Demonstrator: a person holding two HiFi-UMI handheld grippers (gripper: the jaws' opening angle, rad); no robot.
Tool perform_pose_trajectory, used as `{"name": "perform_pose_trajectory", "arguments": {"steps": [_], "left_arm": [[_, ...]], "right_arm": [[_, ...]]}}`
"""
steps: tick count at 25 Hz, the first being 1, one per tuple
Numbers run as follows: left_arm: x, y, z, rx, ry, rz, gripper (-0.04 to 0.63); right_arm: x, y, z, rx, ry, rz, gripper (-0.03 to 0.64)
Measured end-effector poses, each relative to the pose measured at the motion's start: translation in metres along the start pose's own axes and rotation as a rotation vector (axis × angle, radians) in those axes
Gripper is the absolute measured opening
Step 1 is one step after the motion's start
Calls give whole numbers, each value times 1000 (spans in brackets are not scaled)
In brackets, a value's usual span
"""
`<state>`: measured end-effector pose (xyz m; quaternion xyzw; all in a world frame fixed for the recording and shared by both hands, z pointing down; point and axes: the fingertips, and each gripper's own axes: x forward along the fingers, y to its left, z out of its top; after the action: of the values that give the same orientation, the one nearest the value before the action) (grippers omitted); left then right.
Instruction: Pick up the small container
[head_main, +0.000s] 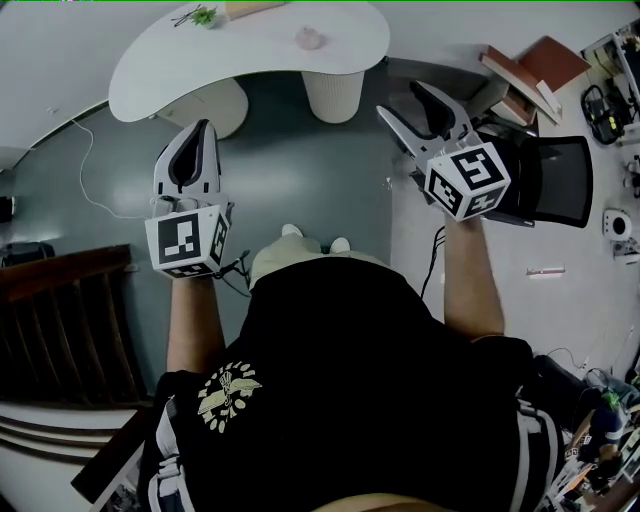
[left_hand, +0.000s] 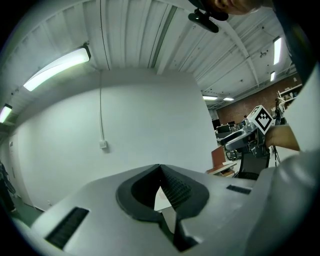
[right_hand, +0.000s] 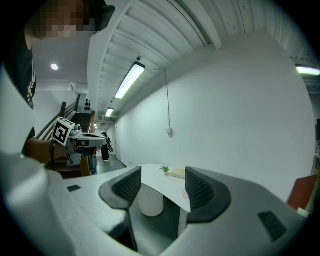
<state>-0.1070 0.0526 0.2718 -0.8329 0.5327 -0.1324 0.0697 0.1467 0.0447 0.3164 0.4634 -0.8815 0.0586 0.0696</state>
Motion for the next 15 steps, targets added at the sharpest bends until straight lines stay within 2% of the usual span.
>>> {"name": "perform_pose_trajectory", "arguments": {"steps": [3, 15], "left_arm": [[2, -2, -4, -18, 7, -5, 21], [37, -5, -12, 4, -8, -43, 21]], "right_arm": [[4, -1, 0, 2, -1, 5, 264], [28, -1, -11, -45, 53, -5, 264]]}}
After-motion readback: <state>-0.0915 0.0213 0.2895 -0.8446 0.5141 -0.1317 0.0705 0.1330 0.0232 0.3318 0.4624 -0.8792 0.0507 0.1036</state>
